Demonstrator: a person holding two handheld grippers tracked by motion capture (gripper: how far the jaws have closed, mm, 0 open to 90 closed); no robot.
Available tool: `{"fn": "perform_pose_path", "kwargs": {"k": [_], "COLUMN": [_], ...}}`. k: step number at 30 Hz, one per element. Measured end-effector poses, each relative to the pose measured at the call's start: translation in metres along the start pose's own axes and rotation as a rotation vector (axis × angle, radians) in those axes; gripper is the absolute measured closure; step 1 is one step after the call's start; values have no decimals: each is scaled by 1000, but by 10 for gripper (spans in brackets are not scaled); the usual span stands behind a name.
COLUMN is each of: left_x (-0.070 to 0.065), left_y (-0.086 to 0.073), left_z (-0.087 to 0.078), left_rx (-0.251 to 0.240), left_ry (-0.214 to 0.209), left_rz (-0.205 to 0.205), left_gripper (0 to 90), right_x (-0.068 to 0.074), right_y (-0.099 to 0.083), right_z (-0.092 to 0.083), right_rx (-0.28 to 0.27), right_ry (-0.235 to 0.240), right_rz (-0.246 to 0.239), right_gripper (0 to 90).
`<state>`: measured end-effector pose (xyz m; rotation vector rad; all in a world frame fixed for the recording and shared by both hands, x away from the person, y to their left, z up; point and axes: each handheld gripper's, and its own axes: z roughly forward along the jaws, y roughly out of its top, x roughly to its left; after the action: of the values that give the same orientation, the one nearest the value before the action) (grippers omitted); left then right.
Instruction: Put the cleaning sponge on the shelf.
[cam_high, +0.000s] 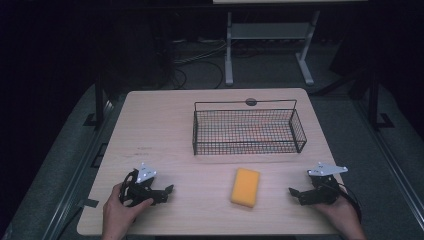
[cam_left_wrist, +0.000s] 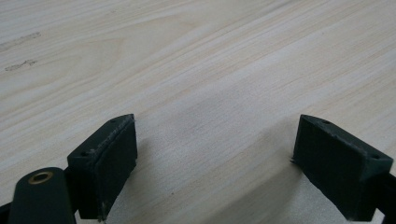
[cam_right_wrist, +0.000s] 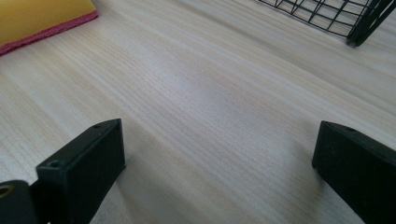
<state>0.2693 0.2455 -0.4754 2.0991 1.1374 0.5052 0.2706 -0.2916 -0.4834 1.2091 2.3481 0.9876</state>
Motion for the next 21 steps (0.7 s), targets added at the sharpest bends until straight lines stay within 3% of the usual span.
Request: {"fn": "perform_pose_path", "kwargs": {"k": [7, 8, 10, 12, 13, 14, 15, 16, 17, 21], "left_x": [0, 0, 0, 0, 0, 0, 0, 0, 0, 0], "left_y": [0, 0, 0, 0, 0, 0, 0, 0, 0, 0], "left_z": [0, 0, 0, 0, 0, 0, 0, 0, 0, 0], "left_rx": [0, 0, -1, 0, 0, 0, -1, 0, 0, 0], "left_ry": [0, 0, 0, 0, 0, 0, 0, 0, 0, 0], "left_rz": [0, 0, 0, -1, -1, -1, -1, 0, 0, 0], "left_gripper": [126, 126, 127, 127, 127, 127, 127, 127, 127, 127], "right_x": [0, -1, -1, 1, 1, 1, 1, 2, 2, 5], "right_y": [0, 2, 3, 7, 7, 11, 11, 14, 14, 21], "right_z": [-2, -5, -6, -10, -10, -11, -11, -14, -14, -17], "right_rx": [6, 18, 20, 43, 43, 48, 48, 47, 47, 62], "right_ry": [2, 0, 1, 16, 16, 25, 25, 42, 42, 82], "right_rz": [-1, -2, 4, -1, -1, -12, -12, -22, -22, -31], "right_gripper": [65, 144, 160, 277, 277, 374, 374, 470, 470, 658]}}
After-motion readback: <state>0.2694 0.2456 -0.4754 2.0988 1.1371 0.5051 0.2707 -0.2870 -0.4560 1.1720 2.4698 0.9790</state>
